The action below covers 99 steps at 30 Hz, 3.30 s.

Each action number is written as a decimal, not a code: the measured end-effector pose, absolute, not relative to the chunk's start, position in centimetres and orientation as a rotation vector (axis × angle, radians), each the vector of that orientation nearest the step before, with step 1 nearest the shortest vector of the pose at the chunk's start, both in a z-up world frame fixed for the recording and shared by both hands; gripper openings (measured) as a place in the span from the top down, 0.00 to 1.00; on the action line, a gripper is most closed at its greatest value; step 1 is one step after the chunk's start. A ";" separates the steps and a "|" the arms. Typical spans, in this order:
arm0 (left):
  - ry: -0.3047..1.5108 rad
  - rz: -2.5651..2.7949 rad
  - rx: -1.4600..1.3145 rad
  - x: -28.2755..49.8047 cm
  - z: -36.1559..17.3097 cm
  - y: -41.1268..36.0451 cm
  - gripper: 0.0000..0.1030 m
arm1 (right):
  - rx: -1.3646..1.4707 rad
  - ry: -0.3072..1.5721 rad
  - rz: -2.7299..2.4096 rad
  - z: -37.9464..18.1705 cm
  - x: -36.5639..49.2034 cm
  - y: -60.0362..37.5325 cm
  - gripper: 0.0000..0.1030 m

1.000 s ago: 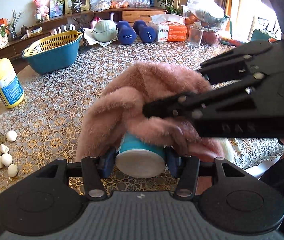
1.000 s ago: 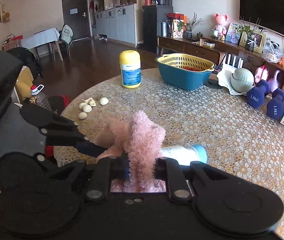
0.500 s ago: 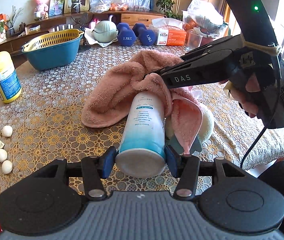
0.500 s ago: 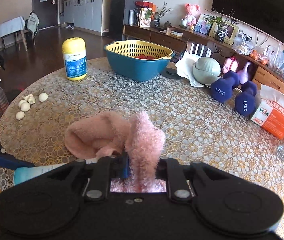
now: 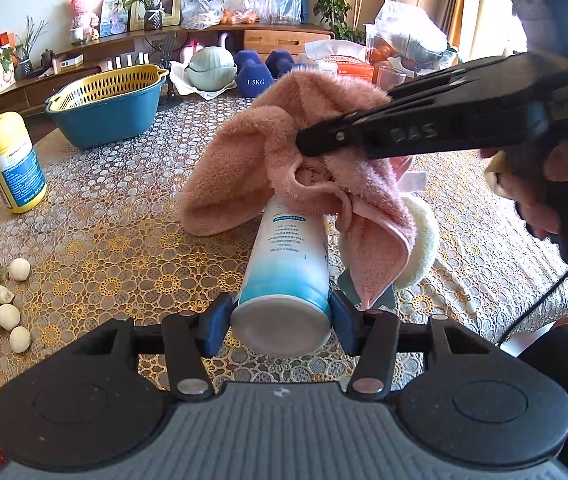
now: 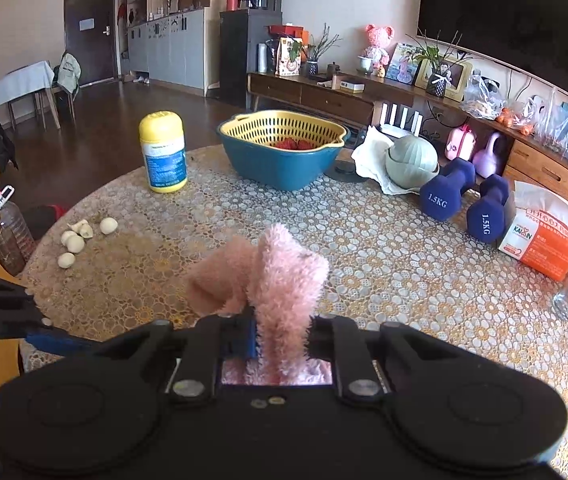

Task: Clean container
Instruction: 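Wrap and wipe the bottle body with the towel in the right gripper, then rub the towel over the bottle with the right gripper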

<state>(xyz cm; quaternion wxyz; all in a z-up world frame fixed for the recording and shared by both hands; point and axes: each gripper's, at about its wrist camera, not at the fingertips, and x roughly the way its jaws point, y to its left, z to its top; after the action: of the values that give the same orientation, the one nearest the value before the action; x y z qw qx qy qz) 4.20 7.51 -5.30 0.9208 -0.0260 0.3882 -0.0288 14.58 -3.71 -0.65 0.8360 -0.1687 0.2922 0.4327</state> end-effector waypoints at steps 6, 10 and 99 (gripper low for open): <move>0.797 -0.047 -0.058 4.3 -5.2 7.2 0.49 | -0.324 0.565 1.034 2.2 11.2 -4.4 0.85; 0.795 -0.044 -0.049 4.3 -5.1 6.9 0.49 | -0.313 0.558 1.102 2.9 9.2 -4.1 0.85; 0.838 -0.083 -0.174 3.8 -5.4 9.0 0.49 | -0.413 0.707 0.911 -3.5 17.3 -3.0 0.82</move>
<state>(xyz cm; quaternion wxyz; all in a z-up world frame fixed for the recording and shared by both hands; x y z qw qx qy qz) 3.84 9.04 -5.41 0.9090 -0.0845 0.4061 -0.0401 17.28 -3.01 -3.49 0.8181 -0.1939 0.3320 0.4277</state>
